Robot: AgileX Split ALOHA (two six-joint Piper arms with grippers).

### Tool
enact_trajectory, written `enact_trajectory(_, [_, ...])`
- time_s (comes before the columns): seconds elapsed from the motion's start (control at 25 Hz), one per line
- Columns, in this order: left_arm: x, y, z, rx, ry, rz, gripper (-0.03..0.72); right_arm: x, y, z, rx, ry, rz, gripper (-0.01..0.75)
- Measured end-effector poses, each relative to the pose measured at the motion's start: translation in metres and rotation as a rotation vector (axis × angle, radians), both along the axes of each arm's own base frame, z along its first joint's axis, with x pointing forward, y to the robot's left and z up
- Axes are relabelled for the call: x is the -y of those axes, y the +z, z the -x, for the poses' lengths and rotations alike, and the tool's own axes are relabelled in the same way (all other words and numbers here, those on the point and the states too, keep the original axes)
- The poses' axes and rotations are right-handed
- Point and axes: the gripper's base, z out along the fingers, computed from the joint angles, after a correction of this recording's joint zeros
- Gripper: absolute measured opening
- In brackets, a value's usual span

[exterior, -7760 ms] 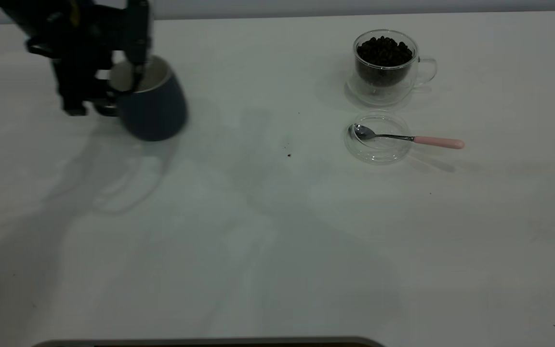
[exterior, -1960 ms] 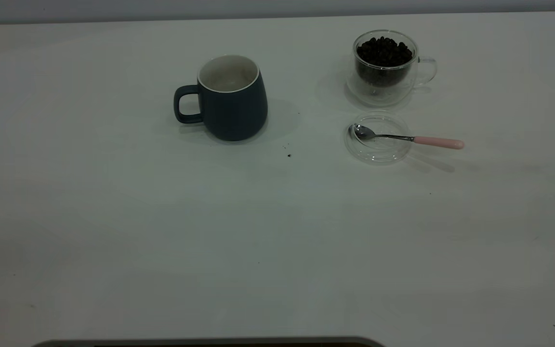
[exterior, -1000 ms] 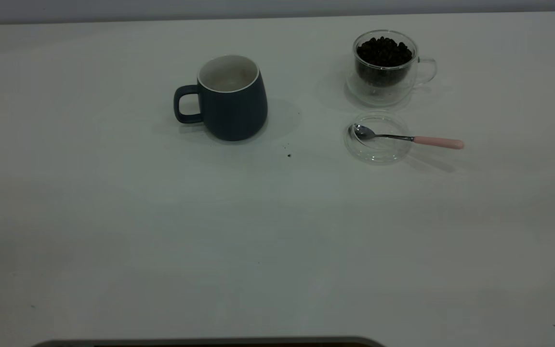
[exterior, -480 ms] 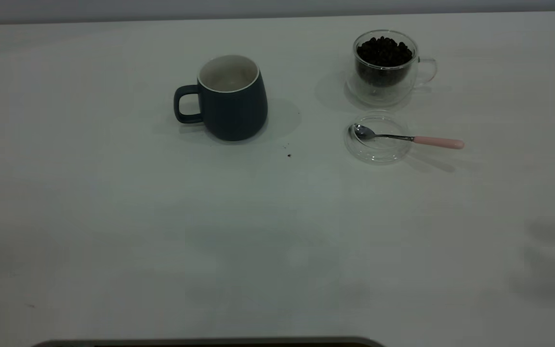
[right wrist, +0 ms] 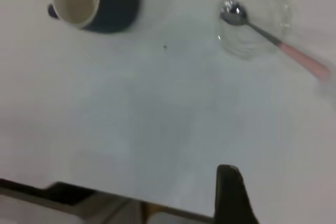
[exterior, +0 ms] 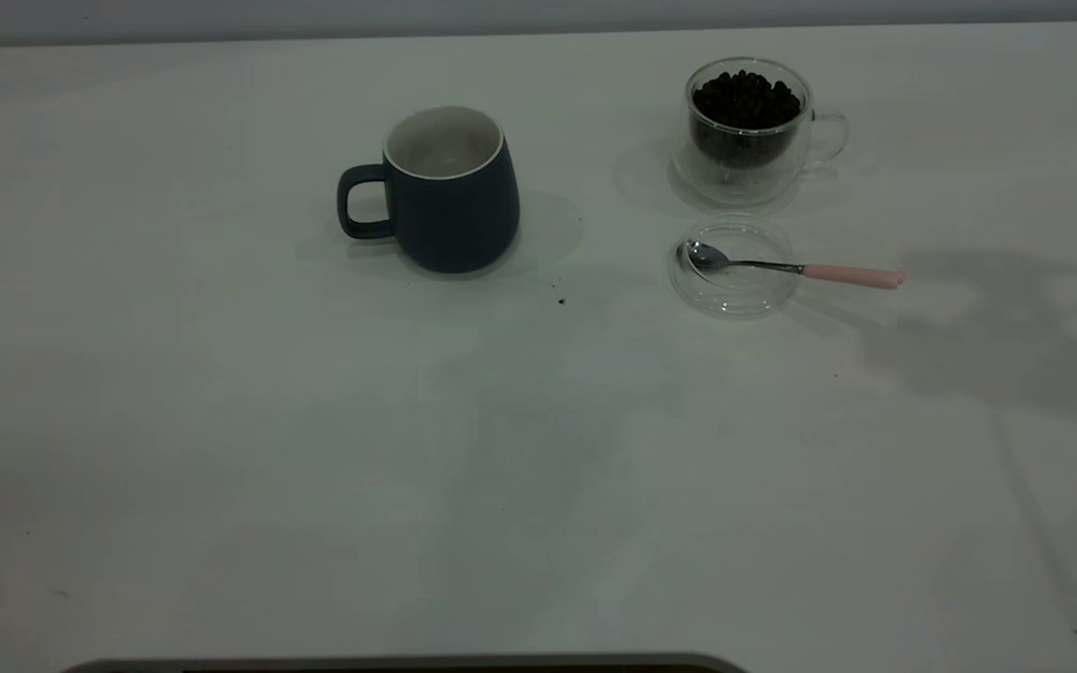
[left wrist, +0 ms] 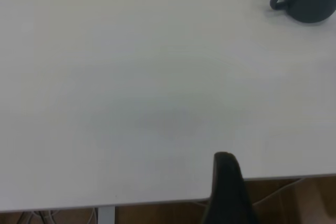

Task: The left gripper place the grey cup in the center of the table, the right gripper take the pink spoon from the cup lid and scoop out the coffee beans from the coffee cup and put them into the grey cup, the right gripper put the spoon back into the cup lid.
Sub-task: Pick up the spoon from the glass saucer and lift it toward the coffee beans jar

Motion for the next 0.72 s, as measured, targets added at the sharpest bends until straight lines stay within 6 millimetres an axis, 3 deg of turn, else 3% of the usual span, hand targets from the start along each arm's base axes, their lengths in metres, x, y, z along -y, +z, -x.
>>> enact_trajectory(0.2, [0.000,0.000,0.000,0.000,0.000,0.000,0.565,0.025,-0.032,-0.008,0.019,-0.110,-0.083,0.517])
enact_trajectory(0.52, [0.000,0.000,0.000,0.000,0.000,0.000,0.565,0.048,-0.096,0.021,0.024,-0.284,-0.191,0.508])
enact_trajectory(0.72, [0.000,0.000,0.000,0.000,0.000,0.000,0.565,0.044,-0.132,0.037,0.031,-0.363,-0.261,0.508])
